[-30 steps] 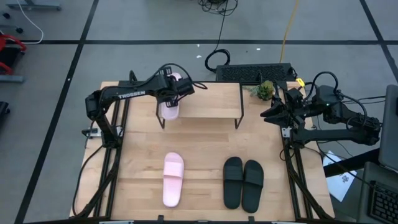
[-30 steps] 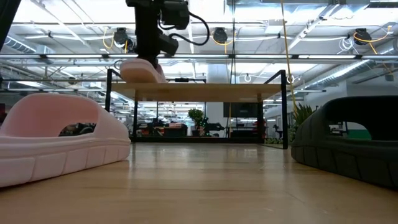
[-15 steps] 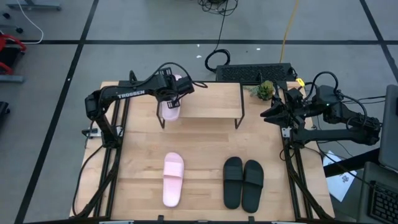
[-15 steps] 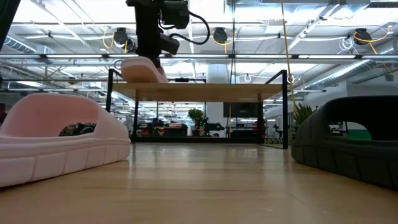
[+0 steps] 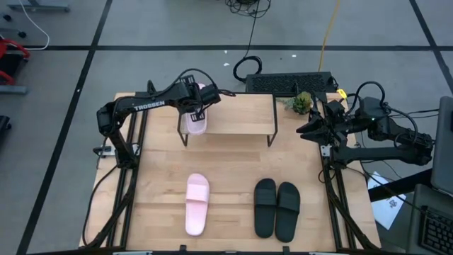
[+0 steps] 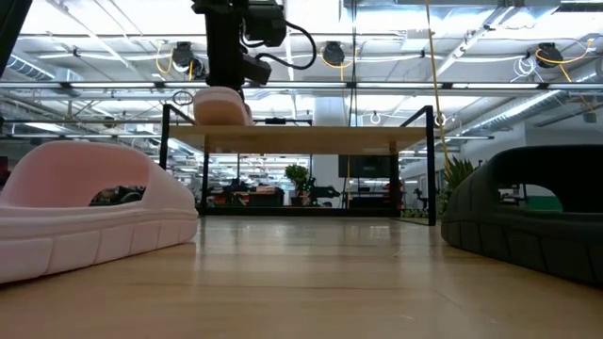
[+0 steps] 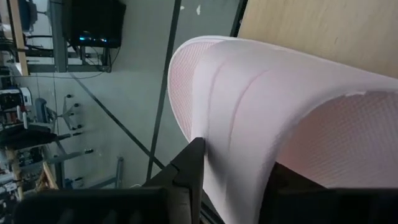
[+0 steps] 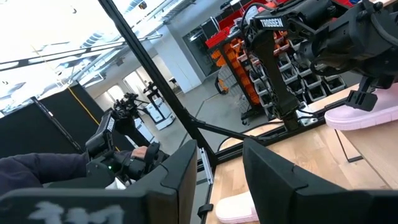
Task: Pick and place slides into the shelf
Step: Put the left pink slide on the shelf
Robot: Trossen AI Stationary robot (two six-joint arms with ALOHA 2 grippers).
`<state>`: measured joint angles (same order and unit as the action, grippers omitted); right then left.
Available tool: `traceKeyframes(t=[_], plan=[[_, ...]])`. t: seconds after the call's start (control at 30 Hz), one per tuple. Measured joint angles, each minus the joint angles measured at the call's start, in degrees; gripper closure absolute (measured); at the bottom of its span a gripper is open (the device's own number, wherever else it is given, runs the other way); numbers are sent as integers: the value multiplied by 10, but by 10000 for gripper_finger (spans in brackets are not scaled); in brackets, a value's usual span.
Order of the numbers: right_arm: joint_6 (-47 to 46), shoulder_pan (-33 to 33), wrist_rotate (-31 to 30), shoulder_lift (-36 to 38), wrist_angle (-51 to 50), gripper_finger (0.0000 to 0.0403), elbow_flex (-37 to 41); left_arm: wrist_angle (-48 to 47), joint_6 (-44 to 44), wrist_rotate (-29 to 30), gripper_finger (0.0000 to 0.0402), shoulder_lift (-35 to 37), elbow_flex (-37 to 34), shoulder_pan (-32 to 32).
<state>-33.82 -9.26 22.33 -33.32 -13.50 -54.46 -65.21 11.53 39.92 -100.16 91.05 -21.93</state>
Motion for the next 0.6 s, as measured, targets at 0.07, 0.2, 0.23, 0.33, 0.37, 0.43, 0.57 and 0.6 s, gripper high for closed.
traceKeyframes(t=[0.07, 0.2, 0.23, 0.33, 0.37, 0.43, 0.57, 0.6], plan=[[0, 0, 0, 0, 0, 282, 0, -1, 4, 0, 316, 0, 0, 1], [0, 0, 0, 0, 0, 282, 0, -8, 13, 0, 316, 0, 0, 7], [1, 0, 0, 0, 0, 282, 0, -8, 15, 0, 316, 0, 0, 7], [1, 0, 0, 0, 0, 282, 0, -10, 19, 0, 316, 0, 0, 7], [1, 0, 0, 0, 0, 282, 0, -11, 19, 0, 316, 0, 0, 7], [1, 0, 0, 0, 0, 282, 0, -11, 22, 0, 316, 0, 0, 7], [2, 0, 0, 0, 0, 282, 0, -12, 28, 0, 316, 0, 0, 7], [2, 0, 0, 0, 0, 282, 0, -13, 28, 0, 316, 0, 0, 7]])
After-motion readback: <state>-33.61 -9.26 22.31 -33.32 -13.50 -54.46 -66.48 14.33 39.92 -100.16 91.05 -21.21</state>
